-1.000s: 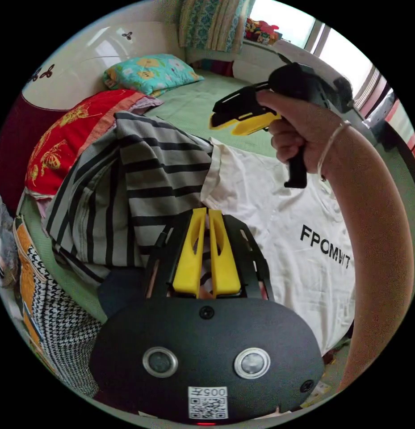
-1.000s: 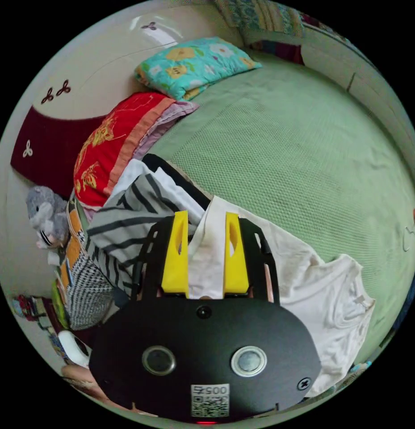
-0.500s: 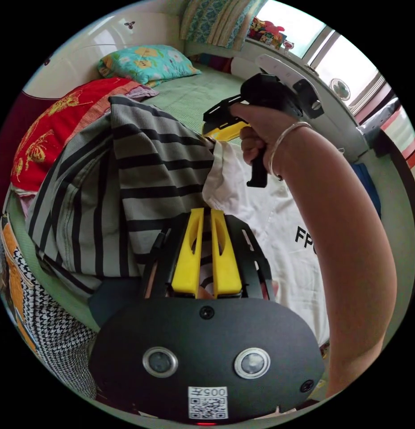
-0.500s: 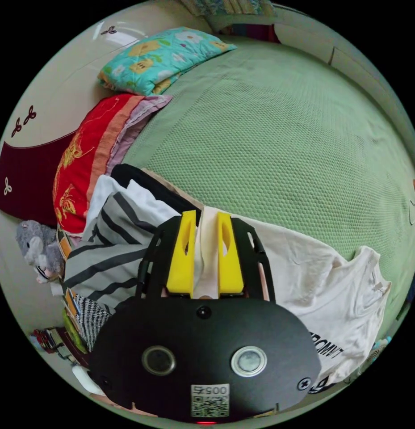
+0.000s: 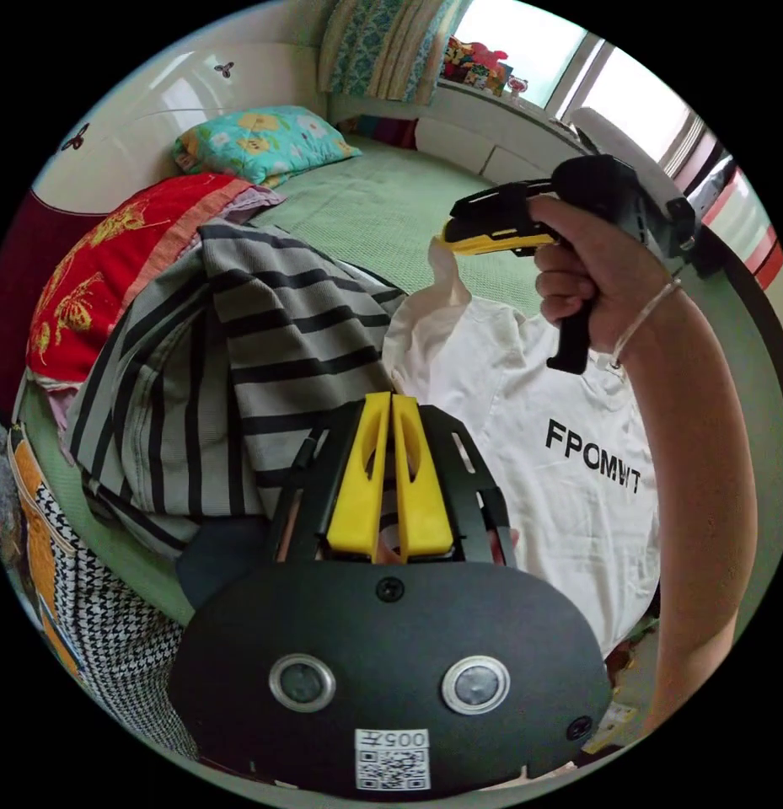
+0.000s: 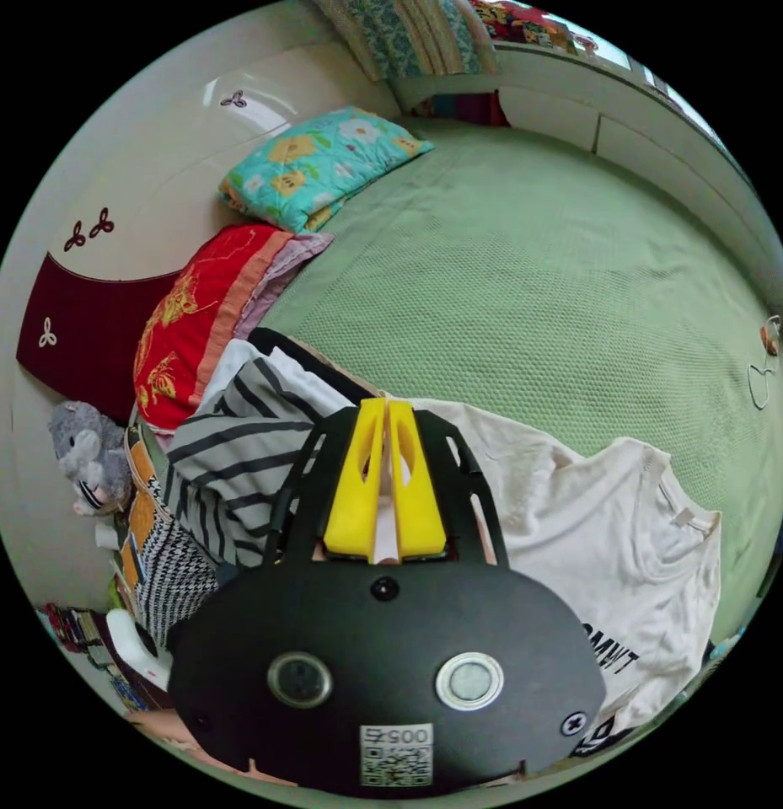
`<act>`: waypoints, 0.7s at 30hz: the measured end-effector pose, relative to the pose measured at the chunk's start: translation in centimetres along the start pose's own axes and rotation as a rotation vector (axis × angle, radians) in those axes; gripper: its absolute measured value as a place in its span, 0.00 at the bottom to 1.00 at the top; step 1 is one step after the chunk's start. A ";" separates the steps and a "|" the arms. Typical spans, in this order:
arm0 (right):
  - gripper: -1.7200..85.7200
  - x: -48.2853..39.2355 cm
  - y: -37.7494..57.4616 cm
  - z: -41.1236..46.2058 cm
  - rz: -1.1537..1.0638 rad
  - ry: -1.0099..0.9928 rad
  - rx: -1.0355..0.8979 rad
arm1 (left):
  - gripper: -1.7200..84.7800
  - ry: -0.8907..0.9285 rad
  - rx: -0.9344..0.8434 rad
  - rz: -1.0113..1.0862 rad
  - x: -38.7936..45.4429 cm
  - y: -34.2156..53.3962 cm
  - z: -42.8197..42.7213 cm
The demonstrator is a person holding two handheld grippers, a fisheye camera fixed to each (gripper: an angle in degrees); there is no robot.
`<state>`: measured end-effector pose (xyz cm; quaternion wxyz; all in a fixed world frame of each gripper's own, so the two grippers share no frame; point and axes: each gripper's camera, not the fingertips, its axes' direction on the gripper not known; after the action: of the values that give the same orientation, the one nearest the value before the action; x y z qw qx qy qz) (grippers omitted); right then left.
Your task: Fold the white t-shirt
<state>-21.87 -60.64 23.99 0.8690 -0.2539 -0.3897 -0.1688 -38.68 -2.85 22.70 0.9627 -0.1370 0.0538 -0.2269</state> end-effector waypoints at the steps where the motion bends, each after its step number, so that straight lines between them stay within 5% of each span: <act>1: 0.00 0.7 0.3 -0.7 0.008 -0.003 0.013 | 0.02 -0.003 -0.001 0.005 0.1 0.0 0.0; 14: 0.00 6.6 2.8 -3.0 0.090 -0.049 0.031 | 0.12 -0.006 0.021 0.049 2.6 -0.8 1.1; 21: 0.00 10.4 4.9 -3.8 0.127 0.101 0.036 | 0.15 0.061 0.000 0.138 5.3 -1.5 2.3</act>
<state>-10.59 -59.77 28.22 0.9010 -0.2534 -0.3313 -0.1190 -34.15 -5.97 25.15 0.9740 -0.1260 0.0923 -0.1638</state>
